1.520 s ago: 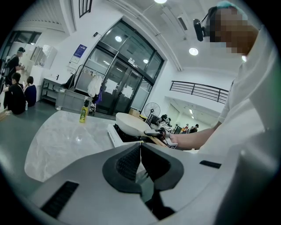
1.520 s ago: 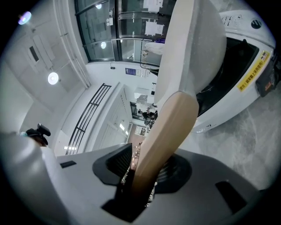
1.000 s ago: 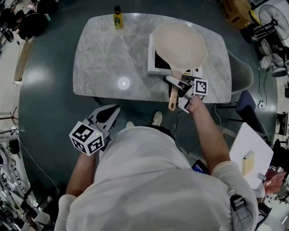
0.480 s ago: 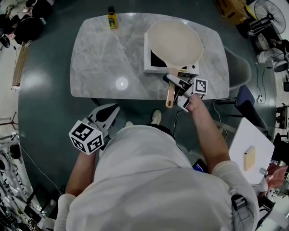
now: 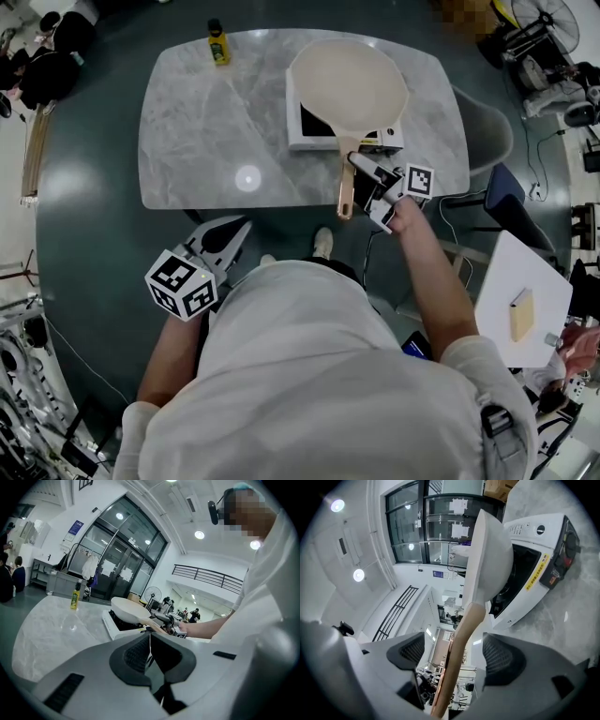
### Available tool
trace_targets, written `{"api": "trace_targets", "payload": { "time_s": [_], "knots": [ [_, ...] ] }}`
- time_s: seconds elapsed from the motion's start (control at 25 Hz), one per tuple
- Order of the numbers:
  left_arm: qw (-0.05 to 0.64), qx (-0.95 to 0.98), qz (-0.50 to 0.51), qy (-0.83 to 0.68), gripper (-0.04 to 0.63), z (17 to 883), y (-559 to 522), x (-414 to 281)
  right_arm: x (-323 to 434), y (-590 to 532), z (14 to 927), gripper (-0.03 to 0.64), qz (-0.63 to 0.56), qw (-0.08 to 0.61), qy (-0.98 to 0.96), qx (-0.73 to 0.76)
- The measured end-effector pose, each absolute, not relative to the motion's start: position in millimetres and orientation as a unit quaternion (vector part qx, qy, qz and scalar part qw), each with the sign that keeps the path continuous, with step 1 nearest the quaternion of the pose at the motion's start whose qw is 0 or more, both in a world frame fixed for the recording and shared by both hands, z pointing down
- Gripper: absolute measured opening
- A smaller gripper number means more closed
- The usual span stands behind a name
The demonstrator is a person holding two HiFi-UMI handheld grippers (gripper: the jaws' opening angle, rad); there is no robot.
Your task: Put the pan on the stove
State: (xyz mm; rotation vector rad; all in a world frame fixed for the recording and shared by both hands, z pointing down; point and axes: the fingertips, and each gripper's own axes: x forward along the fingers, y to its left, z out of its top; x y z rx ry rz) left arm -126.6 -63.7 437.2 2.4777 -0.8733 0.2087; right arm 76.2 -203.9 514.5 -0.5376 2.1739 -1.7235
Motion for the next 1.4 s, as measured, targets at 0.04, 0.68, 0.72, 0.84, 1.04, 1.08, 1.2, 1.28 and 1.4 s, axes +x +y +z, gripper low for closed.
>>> {"api": "trace_targets", "payload": {
  "time_s": [0.04, 0.68, 0.72, 0.84, 1.04, 1.08, 1.2, 1.28, 1.4],
  "knots": [
    [0.251, 0.911, 0.077, -0.318, 0.018, 437.7, -63.4, -125.9, 78.9, -202.6, 514.4, 0.376, -0.602, 0.159, 0.758, -0.193],
    [0.252, 0.930, 0.068, -0.260, 0.020, 434.3, -45.0, -108.3, 141.3, -143.8, 486.6, 0.250, -0.529, 0.167, 0.769, -0.318],
    [0.253, 0.930, 0.069, -0.256, 0.019, 435.1, -43.0, -107.1, 143.8, -138.5, 481.4, 0.216, -0.522, 0.172, 0.770, -0.326],
    [0.255, 0.934, 0.072, -0.241, 0.020, 438.7, -38.7, -101.1, 148.5, -121.6, 468.1, 0.122, -0.498, 0.176, 0.775, -0.346],
    [0.250, 0.940, 0.083, -0.218, 0.018, 444.4, -32.6, -88.9, 146.9, -87.9, 460.1, 0.005, -0.459, 0.136, 0.792, -0.378],
    [0.248, 0.941, 0.085, -0.215, 0.018, 444.1, -31.7, -86.5, 144.1, -80.7, 461.6, 0.005, -0.454, 0.120, 0.797, -0.380],
    [0.241, 0.943, 0.085, -0.214, 0.018, 440.3, -27.4, -78.3, 135.4, -56.9, 470.1, 0.005, -0.448, 0.071, 0.807, -0.377],
    [0.239, 0.942, 0.085, -0.217, 0.018, 439.2, -24.7, -73.2, 128.2, -42.2, 474.4, 0.005, -0.446, 0.046, 0.816, -0.366],
    [0.239, 0.939, 0.099, -0.228, 0.018, 444.0, -19.6, -63.2, 120.4, -23.9, 479.0, 0.005, -0.432, 0.014, 0.832, -0.348]
  ]
}}
